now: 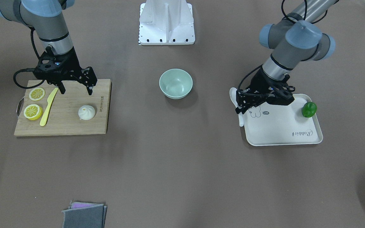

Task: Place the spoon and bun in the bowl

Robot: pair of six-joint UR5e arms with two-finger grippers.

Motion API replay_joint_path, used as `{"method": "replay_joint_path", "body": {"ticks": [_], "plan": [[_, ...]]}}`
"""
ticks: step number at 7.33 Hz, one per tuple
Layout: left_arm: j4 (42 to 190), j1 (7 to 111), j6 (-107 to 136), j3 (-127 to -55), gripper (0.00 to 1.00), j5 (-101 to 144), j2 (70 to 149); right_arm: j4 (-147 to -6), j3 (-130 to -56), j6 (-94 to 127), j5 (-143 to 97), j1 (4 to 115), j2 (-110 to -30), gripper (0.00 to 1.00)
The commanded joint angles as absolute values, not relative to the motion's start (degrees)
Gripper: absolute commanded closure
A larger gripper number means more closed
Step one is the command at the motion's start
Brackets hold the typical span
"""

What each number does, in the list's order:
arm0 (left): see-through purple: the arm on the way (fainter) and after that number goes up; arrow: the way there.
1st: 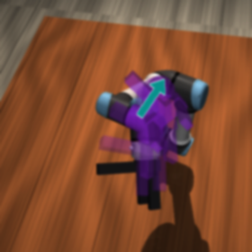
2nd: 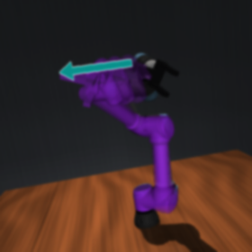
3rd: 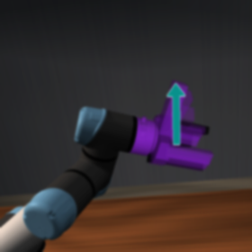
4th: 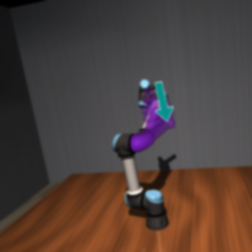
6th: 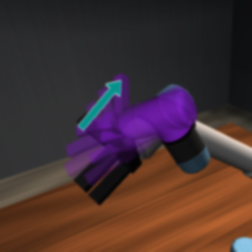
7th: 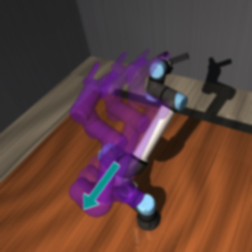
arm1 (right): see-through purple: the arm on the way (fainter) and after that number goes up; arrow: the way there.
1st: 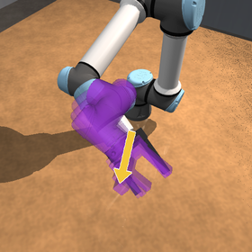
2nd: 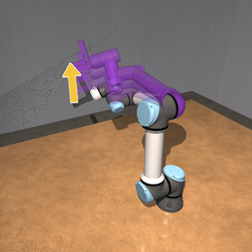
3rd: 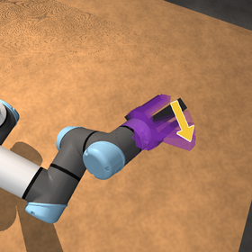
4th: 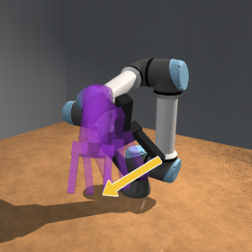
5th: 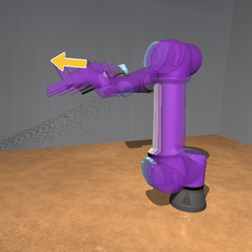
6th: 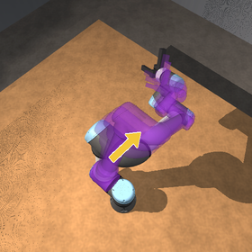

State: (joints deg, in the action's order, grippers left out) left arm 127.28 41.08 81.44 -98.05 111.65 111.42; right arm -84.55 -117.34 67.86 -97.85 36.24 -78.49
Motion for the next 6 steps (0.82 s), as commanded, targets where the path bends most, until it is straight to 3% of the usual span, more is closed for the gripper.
{"method": "replay_joint_path", "body": {"ticks": [1,5,6], "plan": [[127.2,32.3,89.2,-98.8,1.00,103.4,116.5,-84.6,-117.4,67.9,-97.6,36.1,-78.5,0.03],[127.3,23.8,91.2,-100.2,1.00,96.0,118.7,-84.5,-117.5,68.6,-96.8,35.5,-78.5,0.02],[127.3,23.5,90.9,-100.3,0.94,95.9,118.4,-84.5,-117.5,68.6,-96.8,35.4,-78.5,0.02]]}}
